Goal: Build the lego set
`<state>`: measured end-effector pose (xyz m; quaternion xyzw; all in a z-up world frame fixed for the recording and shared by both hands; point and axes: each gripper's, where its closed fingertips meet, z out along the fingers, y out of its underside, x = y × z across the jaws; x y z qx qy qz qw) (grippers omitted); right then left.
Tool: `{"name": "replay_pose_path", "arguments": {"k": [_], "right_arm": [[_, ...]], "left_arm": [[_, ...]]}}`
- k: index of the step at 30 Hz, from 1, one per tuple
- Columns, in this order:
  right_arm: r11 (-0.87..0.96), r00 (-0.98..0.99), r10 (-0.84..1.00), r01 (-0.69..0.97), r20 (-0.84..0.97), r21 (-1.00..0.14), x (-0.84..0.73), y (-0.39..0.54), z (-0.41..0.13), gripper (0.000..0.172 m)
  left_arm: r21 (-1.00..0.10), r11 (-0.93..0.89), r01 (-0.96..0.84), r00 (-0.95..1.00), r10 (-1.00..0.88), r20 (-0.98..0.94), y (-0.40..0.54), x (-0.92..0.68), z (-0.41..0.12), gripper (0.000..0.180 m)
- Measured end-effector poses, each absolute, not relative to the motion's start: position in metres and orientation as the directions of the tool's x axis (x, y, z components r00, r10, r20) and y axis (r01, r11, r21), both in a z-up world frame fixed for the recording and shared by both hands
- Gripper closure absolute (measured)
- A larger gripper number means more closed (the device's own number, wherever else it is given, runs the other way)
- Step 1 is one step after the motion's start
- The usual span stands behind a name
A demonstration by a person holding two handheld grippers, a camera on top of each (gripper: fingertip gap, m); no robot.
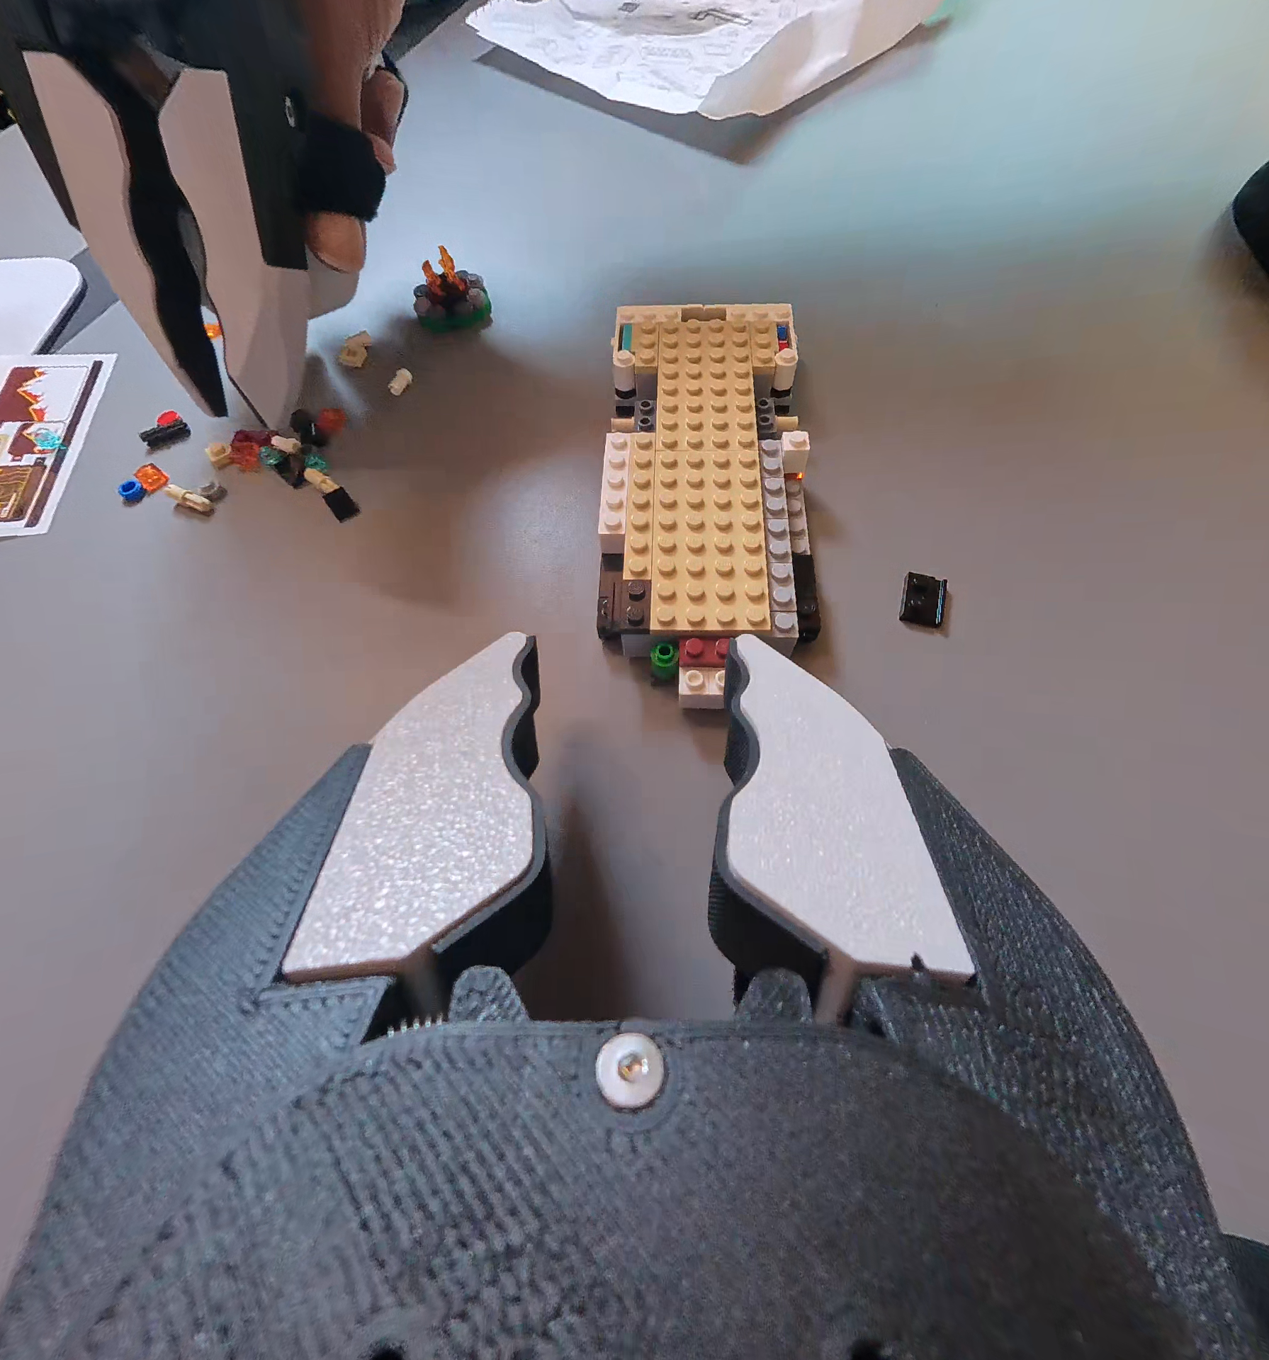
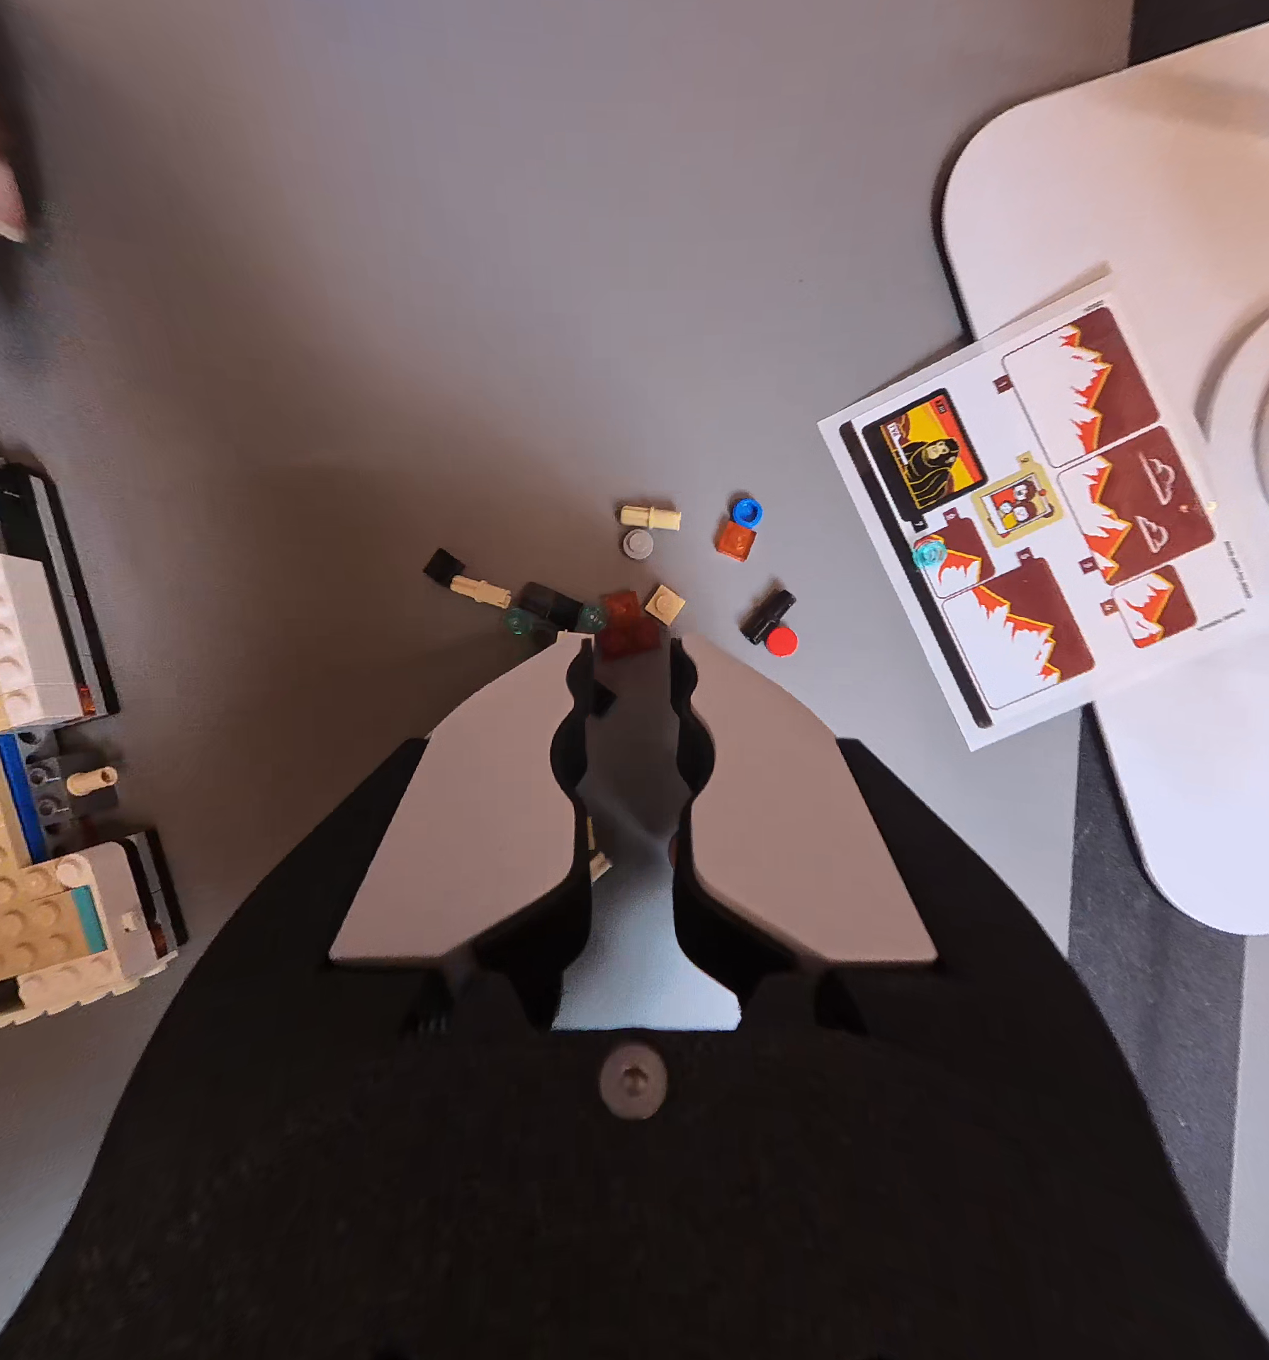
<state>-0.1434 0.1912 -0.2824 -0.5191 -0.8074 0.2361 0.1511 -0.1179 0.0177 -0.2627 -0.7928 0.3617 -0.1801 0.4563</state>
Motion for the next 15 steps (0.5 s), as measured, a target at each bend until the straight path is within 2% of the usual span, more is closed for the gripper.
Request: {"name": "replay_pose_path", "arguments": {"k": [15], "right_arm": [[0.409, -0.461, 0.887, 0.774, 0.013, -0.484, -0.1464, 0.1909, -0.2883, 0.155]], "left_arm": [[-0.854, -0.327, -0.405, 0.674, -0.738, -0.037, 0.0177, -0.1179, -0.2628, 0.133]]}}
